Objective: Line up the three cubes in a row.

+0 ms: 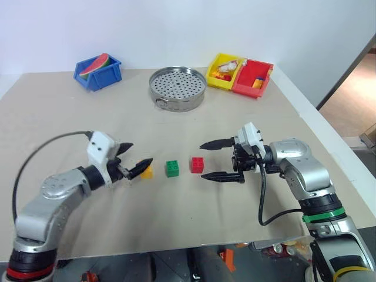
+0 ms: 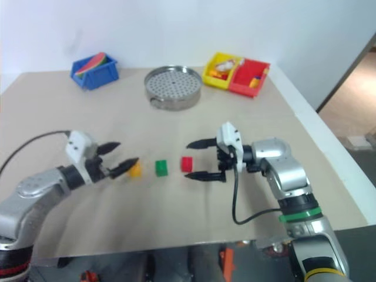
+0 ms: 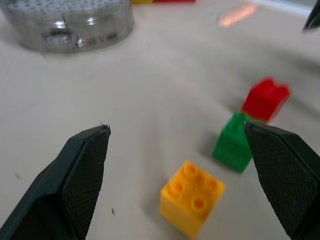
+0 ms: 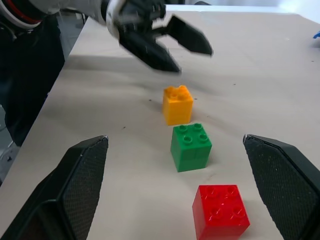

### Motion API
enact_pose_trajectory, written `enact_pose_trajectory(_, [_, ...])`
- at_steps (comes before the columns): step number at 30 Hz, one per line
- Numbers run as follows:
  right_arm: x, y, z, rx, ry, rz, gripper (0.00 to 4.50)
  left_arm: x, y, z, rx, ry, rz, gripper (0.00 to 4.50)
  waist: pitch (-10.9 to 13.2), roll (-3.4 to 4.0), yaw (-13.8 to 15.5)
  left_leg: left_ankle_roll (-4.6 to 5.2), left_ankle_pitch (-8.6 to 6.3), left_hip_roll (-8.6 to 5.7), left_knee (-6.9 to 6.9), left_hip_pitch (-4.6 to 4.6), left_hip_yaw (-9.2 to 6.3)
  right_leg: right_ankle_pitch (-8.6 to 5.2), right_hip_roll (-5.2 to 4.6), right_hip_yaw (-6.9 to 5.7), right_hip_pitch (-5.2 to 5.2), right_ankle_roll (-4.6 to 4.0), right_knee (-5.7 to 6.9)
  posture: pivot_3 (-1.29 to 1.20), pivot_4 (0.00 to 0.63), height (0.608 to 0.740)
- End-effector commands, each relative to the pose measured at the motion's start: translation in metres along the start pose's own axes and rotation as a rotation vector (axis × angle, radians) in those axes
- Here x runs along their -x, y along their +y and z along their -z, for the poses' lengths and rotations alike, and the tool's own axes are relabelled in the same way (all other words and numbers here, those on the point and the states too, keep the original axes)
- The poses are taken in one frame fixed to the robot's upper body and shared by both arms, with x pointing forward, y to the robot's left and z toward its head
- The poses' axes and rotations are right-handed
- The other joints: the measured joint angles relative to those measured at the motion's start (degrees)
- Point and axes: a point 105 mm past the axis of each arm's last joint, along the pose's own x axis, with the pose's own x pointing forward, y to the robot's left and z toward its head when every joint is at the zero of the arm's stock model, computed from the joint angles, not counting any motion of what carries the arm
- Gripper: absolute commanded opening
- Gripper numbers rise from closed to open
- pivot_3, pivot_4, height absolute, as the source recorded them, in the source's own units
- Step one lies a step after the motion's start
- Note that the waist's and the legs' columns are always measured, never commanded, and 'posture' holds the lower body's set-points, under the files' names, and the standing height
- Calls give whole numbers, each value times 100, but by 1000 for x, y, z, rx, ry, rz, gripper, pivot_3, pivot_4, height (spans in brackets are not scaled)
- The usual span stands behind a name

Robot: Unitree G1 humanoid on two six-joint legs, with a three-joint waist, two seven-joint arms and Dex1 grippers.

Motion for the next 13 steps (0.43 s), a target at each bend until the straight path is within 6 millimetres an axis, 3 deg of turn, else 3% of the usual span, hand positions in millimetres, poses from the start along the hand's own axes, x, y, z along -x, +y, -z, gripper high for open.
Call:
enact_pose_trajectory(1, [7, -27, -27, 71, -80, 142, 4500, 6, 29, -18, -85, -3, -34, 4399, 0, 0, -16, 1, 2, 0, 1, 1, 1, 2, 3, 1, 0, -6, 0, 0, 150, 740])
enact_pose_trajectory(5, [13, -54, -21, 88, -64, 288, 4500, 5, 53, -11, -185, 73, 6, 4399, 0, 0, -14, 1, 3, 1, -2, 11, 2, -2, 9, 5, 3, -21, 0, 0, 150, 740])
enact_pose_trajectory(10, [16, -66, -11, 98, -49, 353, 4500, -1, 75, -4, -230, 87, 3, 4399, 0, 0, 3, 1, 1, 0, -7, -13, 4, -1, 0, 2, -9, -7, -2, 0, 150, 740])
enact_pose_trajectory(13, [17, -67, -6, 89, -49, 376, 4500, -7, 76, 2, -235, 82, 11, 4399, 0, 0, 6, -2, -2, -1, -6, -30, 7, -3, -5, 5, -22, -1, -3, 0, 150, 740])
